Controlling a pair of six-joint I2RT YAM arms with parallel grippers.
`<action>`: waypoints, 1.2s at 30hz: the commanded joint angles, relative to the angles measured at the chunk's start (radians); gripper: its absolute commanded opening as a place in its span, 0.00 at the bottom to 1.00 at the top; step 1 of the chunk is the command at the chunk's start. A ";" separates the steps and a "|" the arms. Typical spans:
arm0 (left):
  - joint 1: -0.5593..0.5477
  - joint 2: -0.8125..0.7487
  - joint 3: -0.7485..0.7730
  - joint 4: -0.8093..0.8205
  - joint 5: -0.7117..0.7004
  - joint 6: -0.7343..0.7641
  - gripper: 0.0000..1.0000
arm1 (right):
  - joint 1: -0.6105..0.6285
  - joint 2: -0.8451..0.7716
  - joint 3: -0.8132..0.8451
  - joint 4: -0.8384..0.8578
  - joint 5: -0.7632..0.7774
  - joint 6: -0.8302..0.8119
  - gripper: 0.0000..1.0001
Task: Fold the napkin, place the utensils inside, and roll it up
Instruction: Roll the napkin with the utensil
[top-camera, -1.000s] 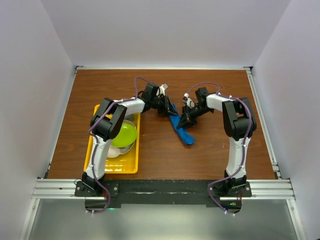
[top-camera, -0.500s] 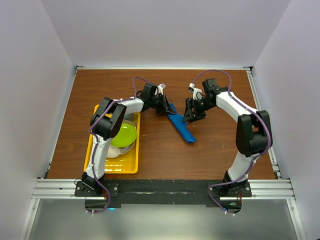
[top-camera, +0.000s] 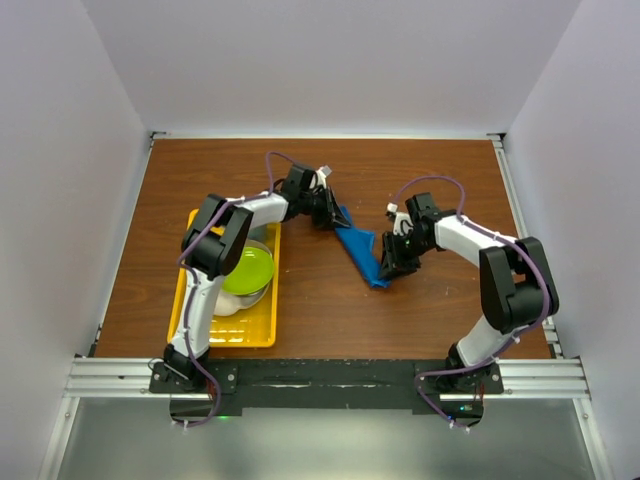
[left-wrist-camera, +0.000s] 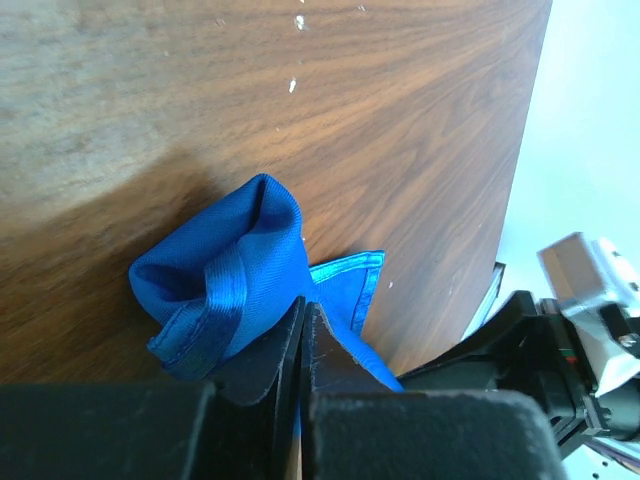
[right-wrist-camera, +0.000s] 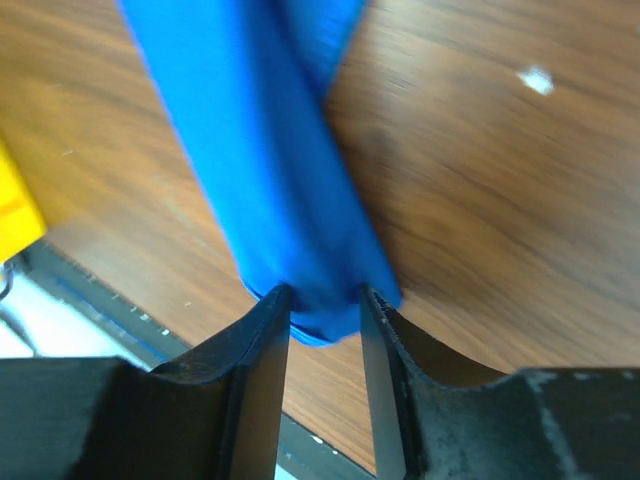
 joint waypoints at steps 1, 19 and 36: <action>0.024 0.032 0.090 -0.099 -0.075 0.043 0.08 | 0.002 -0.086 0.029 0.005 0.178 0.041 0.35; 0.093 -0.262 0.241 -0.338 -0.097 0.086 0.30 | 0.315 0.015 0.414 -0.065 0.511 -0.064 0.64; 0.077 -0.128 0.099 0.077 0.173 -0.058 0.03 | 0.148 -0.049 0.113 0.331 0.150 0.416 0.08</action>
